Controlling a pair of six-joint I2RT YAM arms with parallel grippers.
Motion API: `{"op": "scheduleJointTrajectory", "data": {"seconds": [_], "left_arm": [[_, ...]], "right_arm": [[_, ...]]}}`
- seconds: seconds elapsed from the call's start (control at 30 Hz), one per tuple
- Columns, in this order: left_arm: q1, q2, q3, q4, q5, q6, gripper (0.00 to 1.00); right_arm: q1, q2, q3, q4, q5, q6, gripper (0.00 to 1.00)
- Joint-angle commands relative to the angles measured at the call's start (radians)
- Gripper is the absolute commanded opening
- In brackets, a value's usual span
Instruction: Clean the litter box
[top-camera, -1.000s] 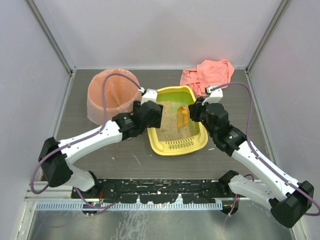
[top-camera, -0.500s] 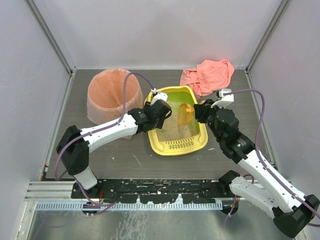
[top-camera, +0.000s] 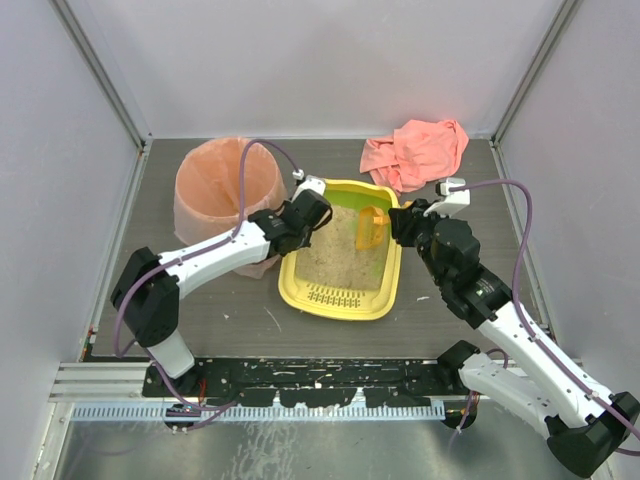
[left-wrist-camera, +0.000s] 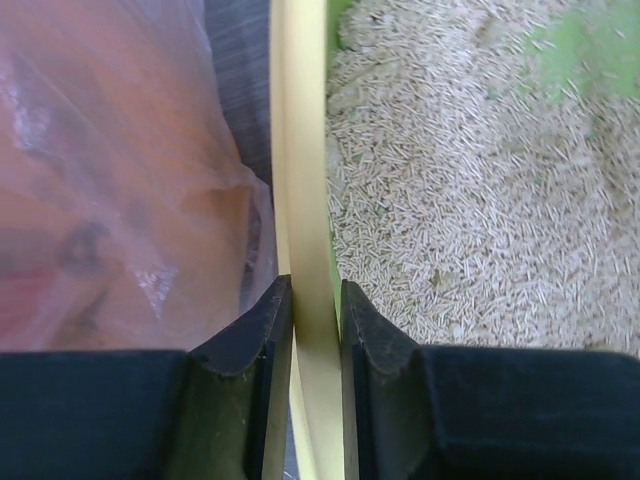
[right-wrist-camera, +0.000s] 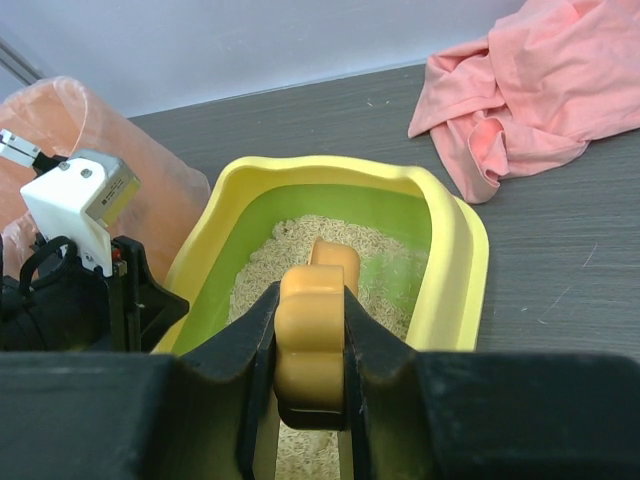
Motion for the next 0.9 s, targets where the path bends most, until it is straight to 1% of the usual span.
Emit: {"op": "scheduleJointTrajectory", "data": {"seconds": [0.0,0.07,0.13,0.17,0.27,0.3,0.37,0.47,0.67,0.87], "left_arm": [[0.015,-0.046,-0.041,0.076,0.038,0.112,0.19],[0.017,-0.049,-0.047,0.088,0.068,0.125,0.2],[0.017,-0.045,-0.041,0.087,0.098,0.124,0.26],[0.017,-0.042,-0.038,0.085,0.105,0.12,0.31],[0.016,-0.045,-0.035,0.078,0.119,0.105,0.53],[0.016,-0.051,-0.037,0.076,0.12,0.098,0.57],[0.017,-0.072,-0.05,0.077,0.122,0.091,0.62],[0.016,-0.107,-0.073,0.078,0.13,0.076,0.64],[0.016,-0.162,-0.136,0.095,0.168,0.044,0.61],[0.017,-0.187,-0.181,0.091,0.164,0.04,0.58]], "right_arm": [[-0.003,-0.008,-0.003,0.04,0.006,0.034,0.01],[-0.002,0.006,-0.004,0.043,0.002,0.04,0.01],[-0.002,0.03,0.004,0.045,-0.004,0.045,0.0],[-0.003,0.049,0.014,0.039,-0.005,0.045,0.01],[-0.002,0.103,0.043,0.035,0.008,0.049,0.01],[-0.002,0.122,0.051,0.036,0.023,0.049,0.01],[-0.003,0.164,0.061,0.057,0.059,0.041,0.01],[-0.003,0.253,0.084,0.107,0.086,0.021,0.01],[-0.007,0.385,0.107,0.228,0.123,0.006,0.01],[-0.049,0.509,0.188,0.242,0.105,0.022,0.01]]}}
